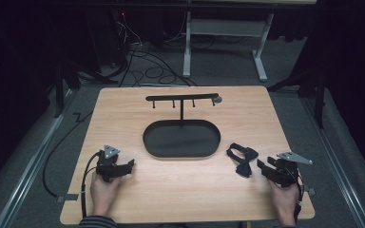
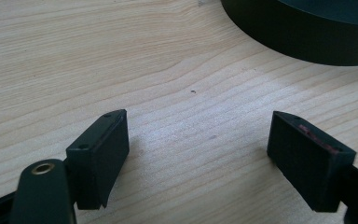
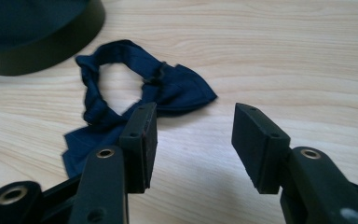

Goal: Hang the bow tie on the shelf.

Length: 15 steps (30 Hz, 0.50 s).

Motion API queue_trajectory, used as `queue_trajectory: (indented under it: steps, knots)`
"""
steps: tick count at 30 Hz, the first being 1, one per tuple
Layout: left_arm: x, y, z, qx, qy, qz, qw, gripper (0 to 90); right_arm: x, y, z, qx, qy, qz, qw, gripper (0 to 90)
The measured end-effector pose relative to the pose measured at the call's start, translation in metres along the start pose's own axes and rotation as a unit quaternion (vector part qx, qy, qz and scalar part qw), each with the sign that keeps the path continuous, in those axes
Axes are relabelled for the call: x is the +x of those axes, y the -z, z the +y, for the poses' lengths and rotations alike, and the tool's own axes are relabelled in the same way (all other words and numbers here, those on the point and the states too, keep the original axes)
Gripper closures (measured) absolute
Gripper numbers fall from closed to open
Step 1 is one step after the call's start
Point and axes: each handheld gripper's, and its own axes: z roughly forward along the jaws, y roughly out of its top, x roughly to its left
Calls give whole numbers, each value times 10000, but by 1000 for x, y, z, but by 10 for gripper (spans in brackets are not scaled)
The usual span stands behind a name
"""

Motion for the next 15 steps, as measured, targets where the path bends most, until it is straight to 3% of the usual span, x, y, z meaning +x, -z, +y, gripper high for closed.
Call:
queue_trajectory:
  steps: [5, 15]
  knots:
    - [0, 0, 0, -2, 0, 14, 10000, 210, 7, -5, 9, -123, -61, 298, 9995, 538]
    - [0, 0, 0, -3, -1, 15, 10000, 210, 19, -19, 24, -99, 128, 394, 9991, 540]
